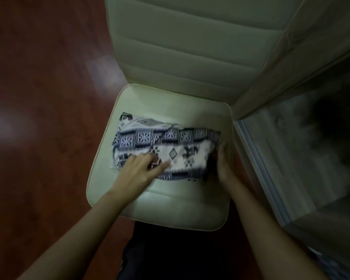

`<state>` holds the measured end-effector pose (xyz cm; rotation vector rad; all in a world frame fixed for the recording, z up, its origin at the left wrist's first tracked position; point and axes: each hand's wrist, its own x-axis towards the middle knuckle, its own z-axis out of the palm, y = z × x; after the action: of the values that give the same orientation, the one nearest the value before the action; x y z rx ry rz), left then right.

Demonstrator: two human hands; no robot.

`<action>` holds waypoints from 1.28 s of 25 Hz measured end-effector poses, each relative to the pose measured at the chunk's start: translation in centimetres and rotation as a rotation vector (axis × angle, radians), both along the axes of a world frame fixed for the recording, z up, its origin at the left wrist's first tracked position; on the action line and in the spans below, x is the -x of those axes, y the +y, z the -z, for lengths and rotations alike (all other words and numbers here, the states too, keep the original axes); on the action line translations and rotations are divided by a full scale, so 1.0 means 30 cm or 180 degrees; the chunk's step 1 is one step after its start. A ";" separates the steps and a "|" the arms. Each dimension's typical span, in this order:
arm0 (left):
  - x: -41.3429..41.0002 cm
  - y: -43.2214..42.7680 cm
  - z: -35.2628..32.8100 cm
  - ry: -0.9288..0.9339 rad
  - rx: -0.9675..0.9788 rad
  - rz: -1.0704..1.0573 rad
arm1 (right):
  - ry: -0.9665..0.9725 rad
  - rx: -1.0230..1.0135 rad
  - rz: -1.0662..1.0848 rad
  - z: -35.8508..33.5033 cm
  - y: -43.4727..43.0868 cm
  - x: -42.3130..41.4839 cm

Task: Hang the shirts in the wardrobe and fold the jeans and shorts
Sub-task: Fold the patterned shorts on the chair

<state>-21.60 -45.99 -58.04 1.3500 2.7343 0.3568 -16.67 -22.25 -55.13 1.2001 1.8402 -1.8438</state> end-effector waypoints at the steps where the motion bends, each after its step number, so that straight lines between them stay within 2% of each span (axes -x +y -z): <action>1: -0.042 -0.032 0.036 0.0089 0.0270 0.0092 | -0.0080 -0.0012 -0.0023 0.004 -0.002 0.002; 2: -0.069 -0.049 0.048 0.0053 0.0343 0.0050 | -0.0176 -0.0155 -0.0187 0.015 -0.005 -0.004; 4: -0.089 -0.052 0.020 -0.0122 -0.0091 -0.0434 | -0.0239 -0.0394 -0.0584 0.062 -0.020 -0.029; 5: -0.080 -0.042 -0.005 -0.0208 -0.0412 -0.0987 | -0.0205 -0.0605 -0.0570 0.067 -0.032 -0.037; 7: -0.022 -0.011 -0.066 -0.0453 -0.0778 -0.2552 | -0.0029 -0.1324 -0.0270 0.076 -0.051 -0.055; 9: 0.054 0.020 -0.061 -0.0930 -0.0595 -0.3710 | -0.0072 -0.1626 0.0030 0.062 -0.095 -0.049; 10: 0.073 0.034 -0.051 -0.1034 -0.0411 -0.3802 | -0.0104 -0.1481 0.0148 0.067 -0.121 -0.043; 12: 0.080 0.052 -0.020 -0.0749 -0.0323 -0.3249 | -0.0160 -0.1268 0.0217 0.078 -0.153 -0.037; 14: 0.100 0.035 -0.009 -0.0453 -0.0365 -0.2890 | -0.0154 -0.1679 0.0143 0.091 -0.133 -0.048; 16: 0.171 0.007 -0.010 -0.0440 -0.0257 -0.3143 | -0.0044 -0.2270 0.0100 0.107 -0.094 -0.071; 18: 0.228 -0.007 0.003 -0.0535 -0.0064 -0.3162 | 0.0079 -0.2496 0.0047 0.117 -0.088 -0.083; 20: 0.244 -0.008 0.016 -0.0811 -0.0237 -0.3073 | -0.0028 -0.2272 0.0319 0.110 -0.108 -0.076; 23: 0.216 -0.057 0.007 -0.1661 -0.0753 -0.3275 | -0.0275 -0.1779 0.0666 0.093 -0.150 -0.078; 25: 0.197 -0.102 -0.023 -0.2385 -0.0949 -0.3191 | -0.0349 -0.1704 0.0466 0.088 -0.175 -0.095; 27: 0.177 -0.121 -0.044 -0.2850 -0.0846 -0.2925 | -0.0634 -0.1737 0.0016 0.093 -0.196 -0.102; 29: 0.175 -0.113 -0.041 -0.2832 -0.0595 -0.2822 | -0.1020 -0.1874 -0.0300 0.100 -0.197 -0.088; 32: 0.185 -0.080 -0.036 -0.2460 -0.0541 -0.2882 | -0.1352 -0.1958 -0.0250 0.100 -0.200 -0.053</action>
<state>-27.14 -48.40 -56.96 -0.1513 2.4242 0.9222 -15.08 -28.25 -58.12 1.5276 2.2022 -0.8871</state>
